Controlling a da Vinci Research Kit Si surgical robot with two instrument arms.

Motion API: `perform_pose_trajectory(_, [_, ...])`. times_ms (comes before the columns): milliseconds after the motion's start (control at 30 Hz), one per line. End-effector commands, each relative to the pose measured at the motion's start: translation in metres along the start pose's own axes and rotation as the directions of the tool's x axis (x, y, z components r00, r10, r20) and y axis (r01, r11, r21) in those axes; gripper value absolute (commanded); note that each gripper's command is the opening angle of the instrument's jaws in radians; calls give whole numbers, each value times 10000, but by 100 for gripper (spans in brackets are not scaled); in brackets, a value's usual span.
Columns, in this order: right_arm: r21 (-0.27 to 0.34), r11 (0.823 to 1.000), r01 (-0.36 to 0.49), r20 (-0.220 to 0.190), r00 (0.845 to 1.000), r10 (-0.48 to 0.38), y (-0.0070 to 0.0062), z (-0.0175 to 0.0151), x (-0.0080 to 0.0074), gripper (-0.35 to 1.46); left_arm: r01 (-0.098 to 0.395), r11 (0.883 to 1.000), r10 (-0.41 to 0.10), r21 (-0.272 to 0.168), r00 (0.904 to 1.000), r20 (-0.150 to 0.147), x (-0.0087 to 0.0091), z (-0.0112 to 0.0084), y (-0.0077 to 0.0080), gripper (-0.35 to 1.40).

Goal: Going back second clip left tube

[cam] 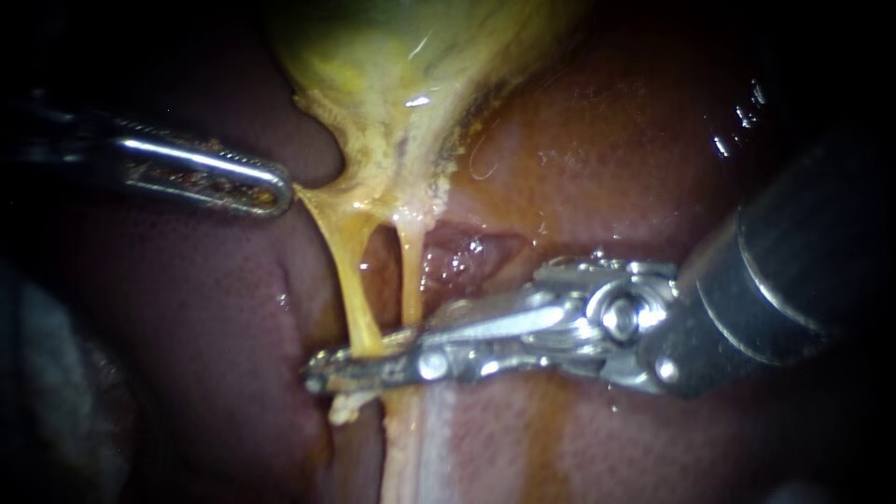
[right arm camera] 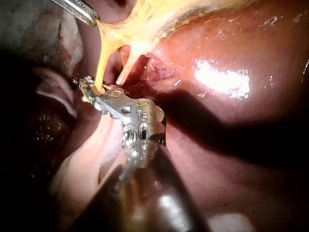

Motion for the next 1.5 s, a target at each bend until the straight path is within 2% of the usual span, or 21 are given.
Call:
perform_pose_trajectory(33, [49, 10000, -8, -73, 10000, 9, 1, 1, -1, -35, -1, 10000, 1, 4, 10000, -1, 0, -1, 0, -35])
perform_pose_trajectory(167, [476, 9988, 62, -594, 9982, -34, 7, 5, 2, 21, -1, 10000, 1, 6, 10000, -2, 0, 0, 0, -35])
perform_pose_trajectory(267, [433, 9990, 126, -620, 9980, -99, 10, 8, 2, 36, -3, 10000, 3, 9, 10000, -3, 0, 0, 0, -35])
perform_pose_trajectory(467, [139, 9953, 961, -736, 9928, -949, 23, 13, 0, 45, -7, 10000, 7, 8, 10000, -3, -1, 0, 0, -35])
perform_pose_trajectory(633, [-360, 9833, 1781, -941, 9790, -1808, 38, 11, 2, 48, -11, 10000, 11, 11, 10000, -4, -1, 1, -1, -35])
perform_pose_trajectory(733, [-553, 9787, 1977, -1020, 9740, -2025, 46, 7, 3, 49, -12, 10000, 12, 10, 10000, -4, -1, 1, -1, -35])
perform_pose_trajectory(833, [-582, 9737, 2202, -1024, 9689, -2253, 51, 3, 2, 49, -13, 10000, 13, 10, 10000, -4, -1, 1, -1, -35])
perform_pose_trajectory(967, [-663, 9636, 2590, -993, 9592, -2646, 51, -7, 0, 49, -14, 10000, 14, 9, 10000, -3, -2, 0, -1, -35])
perform_pose_trajectory(1033, [-939, 9435, 3177, -994, 9400, -3264, 49, -14, -3, 50, -16, 10000, 16, 6, 10000, -1, -2, -1, -1, -35])
perform_pose_trajectory(1167, [-1019, 9020, 4196, -809, 9002, -4279, 43, -38, -9, 50, -20, 10000, 20, -1, 10000, 2, -2, -2, -1, -35])
perform_pose_trajectory(1400, [-949, 8432, 5291, -599, 8425, -5354, 37, -97, -18, 50, -21, 10000, 21, -5, 10000, 4, -3, -2, -1, -35])
perform_pose_trajectory(1500, [-908, 8275, 5541, -524, 8271, -5596, 37, -117, -23, 50, -22, 10000, 22, -5, 10000, 5, -3, -3, -1, -35])
